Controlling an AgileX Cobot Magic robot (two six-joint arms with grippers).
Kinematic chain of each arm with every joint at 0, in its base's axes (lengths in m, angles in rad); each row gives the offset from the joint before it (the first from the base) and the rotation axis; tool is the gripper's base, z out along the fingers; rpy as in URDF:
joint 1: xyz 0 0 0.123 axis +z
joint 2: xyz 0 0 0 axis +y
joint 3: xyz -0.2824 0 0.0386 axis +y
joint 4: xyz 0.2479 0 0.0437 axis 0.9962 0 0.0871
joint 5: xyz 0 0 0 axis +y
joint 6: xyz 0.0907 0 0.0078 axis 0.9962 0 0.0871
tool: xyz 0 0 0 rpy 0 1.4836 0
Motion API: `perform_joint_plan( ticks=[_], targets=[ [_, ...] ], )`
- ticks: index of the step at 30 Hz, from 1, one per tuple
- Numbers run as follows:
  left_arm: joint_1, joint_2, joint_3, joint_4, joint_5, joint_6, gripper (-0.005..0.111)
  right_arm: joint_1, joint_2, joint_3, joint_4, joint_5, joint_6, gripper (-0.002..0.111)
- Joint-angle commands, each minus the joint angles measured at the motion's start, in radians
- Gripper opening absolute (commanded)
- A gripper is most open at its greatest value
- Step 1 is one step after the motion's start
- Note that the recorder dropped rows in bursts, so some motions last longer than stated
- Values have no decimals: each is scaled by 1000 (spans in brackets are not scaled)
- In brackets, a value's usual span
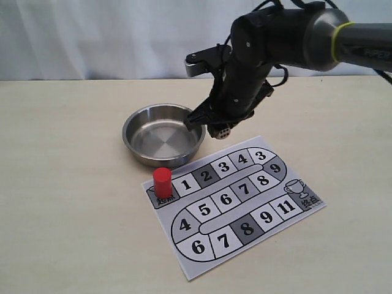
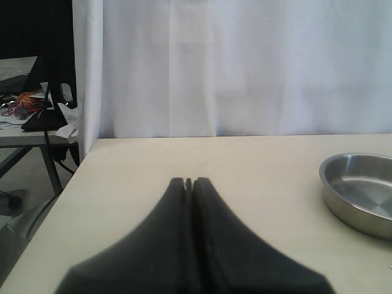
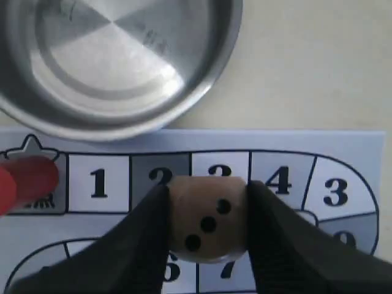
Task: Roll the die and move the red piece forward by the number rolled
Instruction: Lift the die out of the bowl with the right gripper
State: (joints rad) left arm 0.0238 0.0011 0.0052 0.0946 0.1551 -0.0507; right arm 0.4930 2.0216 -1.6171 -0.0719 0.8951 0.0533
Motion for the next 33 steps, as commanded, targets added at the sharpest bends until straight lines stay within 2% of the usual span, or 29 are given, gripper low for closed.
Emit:
perform_joint_plan(
  ticks=[1, 6, 11, 15, 23, 29, 32, 33],
  targets=[
    [0, -1, -5, -2, -11, -2, 0, -79, -104, 164, 16, -53, 6, 4],
    [0, -1, -5, -2, -11, -2, 0, -187, -189, 317, -68, -85, 27, 4],
    [0, -1, -5, -2, -11, -2, 0, -290, -222, 401, -333, -85, 247, 4],
    [0, -1, -5, -2, -11, -2, 0, -369, -220, 441, -419, -124, 305, 4],
    [0, -1, -5, -2, -13, -2, 0, -484, -211, 466, -416, -327, 328, 4],
    [0, -1, -5, -2, -13, -2, 0, -504, -136, 466, -405, -421, 297, 5],
    [0, -1, -5, -2, -13, -2, 0, -502, -103, 466, -242, -486, 187, 14],
    [0, -1, -5, -2, -13, -2, 0, -502, -96, 466, -112, -509, 77, 19]
  ],
)
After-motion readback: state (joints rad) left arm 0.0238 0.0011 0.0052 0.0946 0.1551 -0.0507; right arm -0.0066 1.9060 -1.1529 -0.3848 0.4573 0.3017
